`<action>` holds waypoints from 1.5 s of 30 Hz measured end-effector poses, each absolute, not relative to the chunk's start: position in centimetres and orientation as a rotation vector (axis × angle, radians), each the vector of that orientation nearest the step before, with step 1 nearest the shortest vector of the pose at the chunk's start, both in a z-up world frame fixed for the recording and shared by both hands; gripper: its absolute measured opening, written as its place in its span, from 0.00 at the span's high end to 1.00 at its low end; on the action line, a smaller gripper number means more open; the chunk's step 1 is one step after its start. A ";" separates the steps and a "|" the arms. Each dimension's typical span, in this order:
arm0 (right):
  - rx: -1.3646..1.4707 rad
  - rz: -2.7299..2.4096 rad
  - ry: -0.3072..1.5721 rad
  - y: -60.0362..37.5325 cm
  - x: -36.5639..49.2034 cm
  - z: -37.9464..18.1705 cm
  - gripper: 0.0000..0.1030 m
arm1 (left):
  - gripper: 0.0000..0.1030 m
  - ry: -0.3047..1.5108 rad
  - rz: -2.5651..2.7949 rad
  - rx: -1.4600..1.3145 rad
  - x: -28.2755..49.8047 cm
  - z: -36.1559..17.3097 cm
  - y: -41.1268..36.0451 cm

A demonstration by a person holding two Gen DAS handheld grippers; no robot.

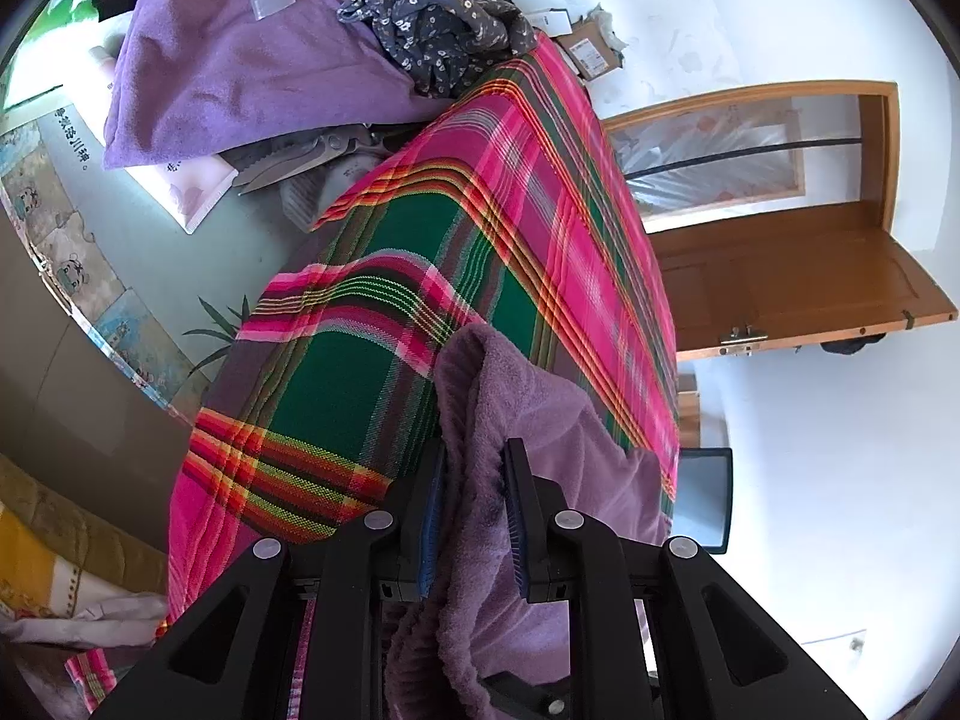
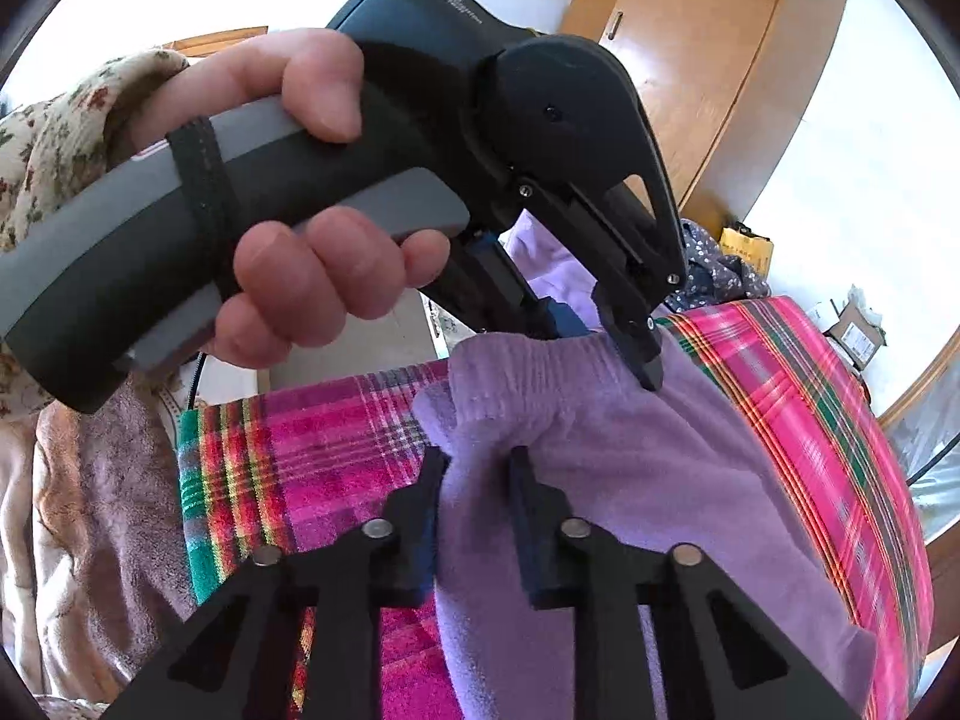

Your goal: Fold clothes

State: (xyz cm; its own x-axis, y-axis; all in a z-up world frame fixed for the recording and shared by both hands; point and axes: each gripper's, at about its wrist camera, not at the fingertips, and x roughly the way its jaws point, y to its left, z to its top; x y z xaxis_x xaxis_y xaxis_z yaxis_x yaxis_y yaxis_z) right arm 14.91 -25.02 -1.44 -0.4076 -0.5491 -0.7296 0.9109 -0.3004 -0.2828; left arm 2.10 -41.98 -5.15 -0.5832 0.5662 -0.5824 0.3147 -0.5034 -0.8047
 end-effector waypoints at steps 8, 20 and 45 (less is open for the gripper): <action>0.627 -1.927 0.762 -23.6 15.3 -0.4 0.90 | 0.82 -1.395 2.294 -1.363 2.2 -3.7 -41.0; 0.648 -2.023 0.490 -18.3 15.6 3.1 0.91 | 0.82 -1.211 2.388 -1.283 2.1 2.1 -37.1; 0.564 -2.254 0.130 -2.7 14.8 7.5 0.92 | 0.82 -0.907 2.350 -1.283 -1.5 8.9 -20.9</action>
State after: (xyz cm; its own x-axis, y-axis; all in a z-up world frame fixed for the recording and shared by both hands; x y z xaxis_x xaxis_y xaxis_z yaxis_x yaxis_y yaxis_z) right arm 14.77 -2.72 7.45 -0.5875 -0.6814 -0.4365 0.7269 -0.6814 0.0852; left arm -1.53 -20.94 8.93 -0.5486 0.5416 -0.6369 0.0265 -0.7501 -0.6607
